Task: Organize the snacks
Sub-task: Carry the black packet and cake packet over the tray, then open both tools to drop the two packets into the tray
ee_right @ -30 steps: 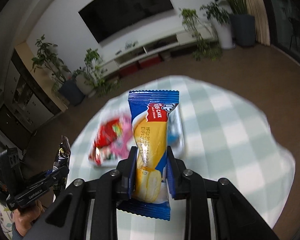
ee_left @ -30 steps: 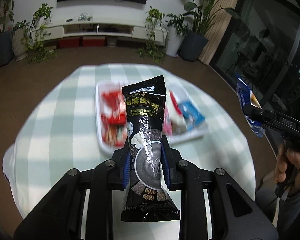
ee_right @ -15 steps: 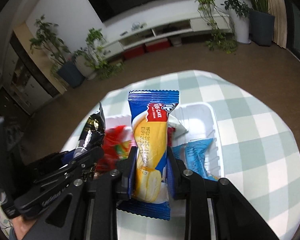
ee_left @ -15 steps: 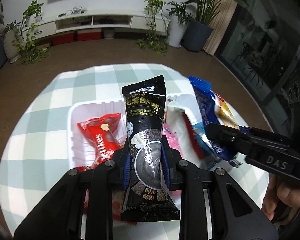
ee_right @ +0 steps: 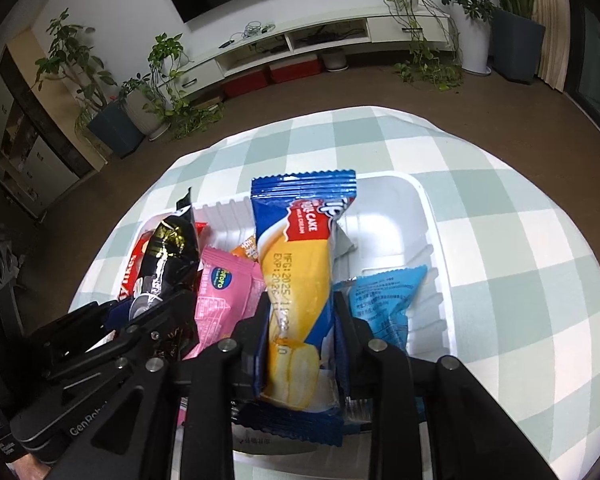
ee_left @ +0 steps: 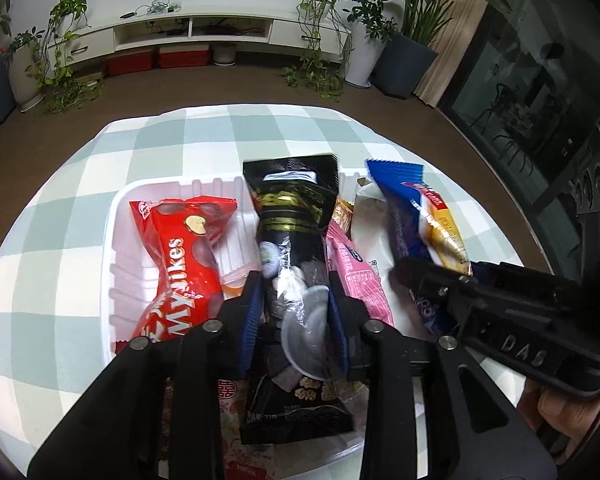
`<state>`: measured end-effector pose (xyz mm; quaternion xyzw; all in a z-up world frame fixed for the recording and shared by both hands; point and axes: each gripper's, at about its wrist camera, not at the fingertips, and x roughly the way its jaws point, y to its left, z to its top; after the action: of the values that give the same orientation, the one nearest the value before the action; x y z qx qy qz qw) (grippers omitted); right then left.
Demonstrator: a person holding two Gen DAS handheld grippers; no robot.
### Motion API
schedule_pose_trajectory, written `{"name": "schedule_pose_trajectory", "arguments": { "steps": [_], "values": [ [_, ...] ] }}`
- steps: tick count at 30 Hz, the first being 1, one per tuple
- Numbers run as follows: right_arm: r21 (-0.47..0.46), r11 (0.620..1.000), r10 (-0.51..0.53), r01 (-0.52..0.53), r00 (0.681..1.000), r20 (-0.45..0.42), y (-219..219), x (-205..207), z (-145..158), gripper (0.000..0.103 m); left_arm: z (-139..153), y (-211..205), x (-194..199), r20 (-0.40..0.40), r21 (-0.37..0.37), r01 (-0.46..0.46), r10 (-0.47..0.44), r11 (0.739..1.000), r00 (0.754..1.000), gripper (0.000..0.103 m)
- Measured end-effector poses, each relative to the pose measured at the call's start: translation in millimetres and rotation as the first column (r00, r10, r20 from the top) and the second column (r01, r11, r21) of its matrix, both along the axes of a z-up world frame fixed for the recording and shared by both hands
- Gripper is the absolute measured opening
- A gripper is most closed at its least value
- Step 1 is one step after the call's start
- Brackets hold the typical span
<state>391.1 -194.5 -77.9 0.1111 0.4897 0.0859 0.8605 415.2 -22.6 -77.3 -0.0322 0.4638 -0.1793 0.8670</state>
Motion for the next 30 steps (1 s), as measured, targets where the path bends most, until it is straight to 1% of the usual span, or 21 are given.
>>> {"name": "schedule_pose_trajectory", "arguments": {
  "steps": [1,2,7,12,13,17,19,20,21,22,23,24,26,28,30],
  "values": [
    [-0.006,1.000,0.006,-0.006,1.000,0.002,1,0,0,0.031,0,0,0,0.002,-0.001,0.000,0.000,1.000,1.000,0.048],
    [-0.010,1.000,0.008,-0.008,1.000,0.004,2,0,0,0.031,0,-1,-1,0.006,-0.002,0.002,-0.002,1.000,1.000,0.052],
    [-0.008,1.000,0.003,-0.003,1.000,0.006,2,-4,2,0.031,1,4,-2,0.007,0.000,-0.015,0.015,1.000,1.000,0.061],
    [-0.008,1.000,-0.002,0.002,1.000,0.014,1,-7,6,0.034,4,6,-7,0.010,-0.003,-0.022,0.022,1.000,1.000,0.062],
    [-0.010,1.000,-0.005,0.006,1.000,0.018,2,-8,7,0.035,6,7,-8,0.013,-0.002,-0.026,0.026,1.000,1.000,0.064],
    [0.002,1.000,-0.024,0.024,0.999,0.036,-3,-12,13,0.047,15,11,-15,0.031,-0.013,-0.037,0.037,0.999,0.999,0.068],
    [0.006,1.000,-0.031,0.031,0.998,0.052,-4,-16,19,0.049,21,11,-19,0.049,-0.008,-0.047,0.047,0.999,0.998,0.075],
    [0.006,0.999,-0.034,0.034,0.998,0.060,-5,-18,23,0.050,25,12,-23,0.061,-0.007,-0.052,0.053,0.999,0.997,0.077],
    [0.010,0.999,-0.038,0.037,0.997,0.071,-6,-22,27,0.054,29,14,-26,0.073,-0.011,-0.056,0.057,0.998,0.996,0.080],
    [0.011,0.999,-0.041,0.040,0.996,0.080,-6,-24,31,0.056,35,17,-31,0.091,-0.018,-0.064,0.065,0.998,0.994,0.089],
    [0.013,0.999,-0.045,0.044,0.995,0.095,-6,-27,35,0.061,40,19,-36,0.106,-0.021,-0.068,0.070,0.997,0.992,0.094],
    [0.013,0.999,-0.045,0.044,0.992,0.122,-7,-33,42,0.067,46,22,-43,0.132,-0.023,-0.075,0.078,0.997,0.988,0.103],
    [0.014,0.999,-0.047,0.045,0.984,0.170,-8,-43,53,0.075,60,26,-61,0.201,-0.017,-0.093,0.094,0.996,0.975,0.103],
    [0.027,0.999,-0.051,0.046,0.971,0.232,-8,-58,68,0.081,73,27,-77,0.252,-0.001,-0.100,0.097,0.995,0.963,0.103],
    [0.028,0.998,-0.061,0.055,0.950,0.305,-8,-78,84,0.089,87,29,-95,0.308,0.007,-0.113,0.105,0.994,0.946,0.103]
  ]
}}
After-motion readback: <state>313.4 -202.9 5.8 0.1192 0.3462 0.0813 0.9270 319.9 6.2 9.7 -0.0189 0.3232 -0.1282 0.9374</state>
